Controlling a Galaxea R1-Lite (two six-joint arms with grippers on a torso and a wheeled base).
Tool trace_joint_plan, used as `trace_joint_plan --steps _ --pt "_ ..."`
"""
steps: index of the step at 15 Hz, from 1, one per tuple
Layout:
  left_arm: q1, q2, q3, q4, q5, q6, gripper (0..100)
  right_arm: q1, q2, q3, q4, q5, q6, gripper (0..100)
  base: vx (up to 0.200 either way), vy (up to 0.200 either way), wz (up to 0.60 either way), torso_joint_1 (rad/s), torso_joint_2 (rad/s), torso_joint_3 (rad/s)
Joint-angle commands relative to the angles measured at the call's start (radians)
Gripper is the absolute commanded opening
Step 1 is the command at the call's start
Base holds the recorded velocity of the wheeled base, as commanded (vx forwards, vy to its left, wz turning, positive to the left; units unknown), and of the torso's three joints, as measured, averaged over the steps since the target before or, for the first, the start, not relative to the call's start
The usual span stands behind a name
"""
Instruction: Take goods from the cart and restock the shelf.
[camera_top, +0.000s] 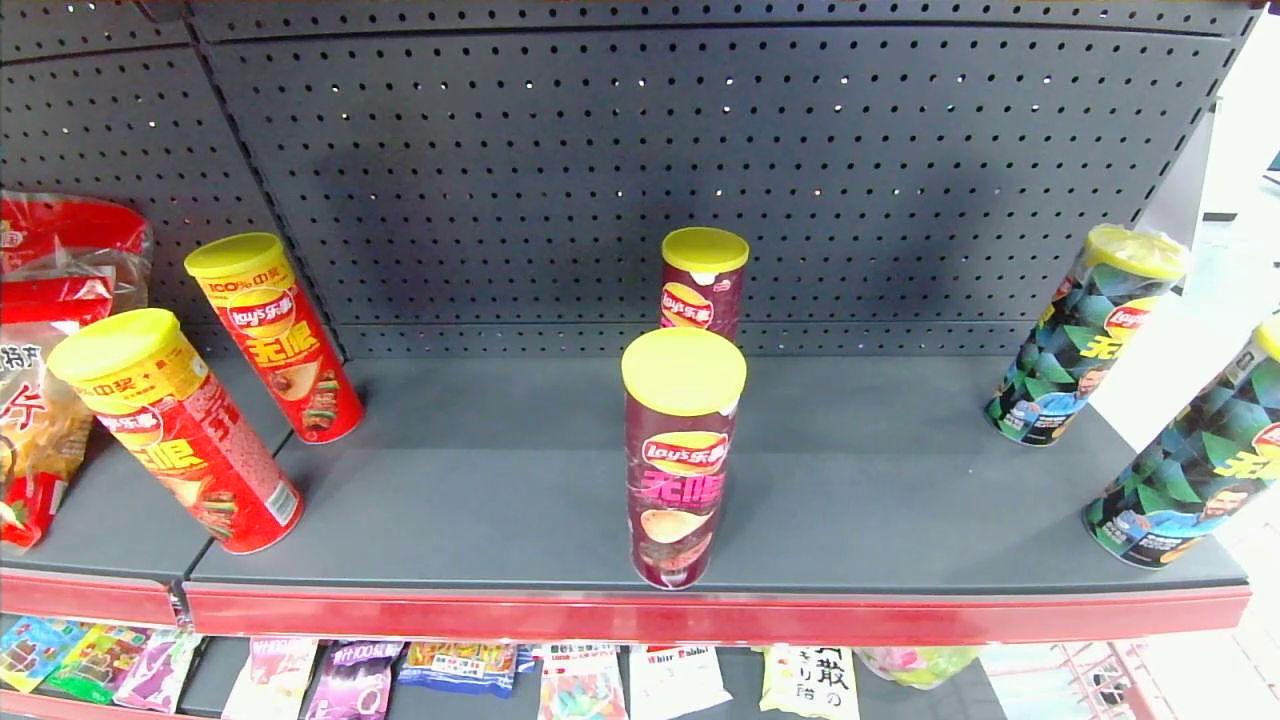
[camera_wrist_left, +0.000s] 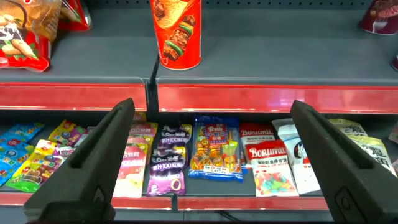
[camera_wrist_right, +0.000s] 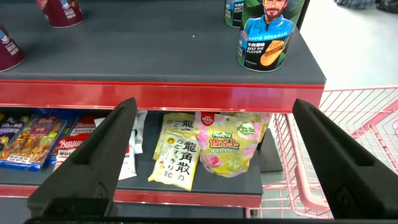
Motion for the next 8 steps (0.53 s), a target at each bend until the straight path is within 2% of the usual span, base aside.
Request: trace_joint_plan --steps 1,8 --pt "0.001 0.001 0.000 0.000 0.000 0.000 100 0.000 0.000 0.000 0.000 0.000 0.000 100 0.000 0.000 0.00 0.000 0.00 0.000" --pt "0.001 0.000 0.000 0.000 -0.002 0.003 100 0.000 0.000 0.000 0.000 0.000 0.000 100 0.000 0.000 0.00 0.000 0.00 0.000"
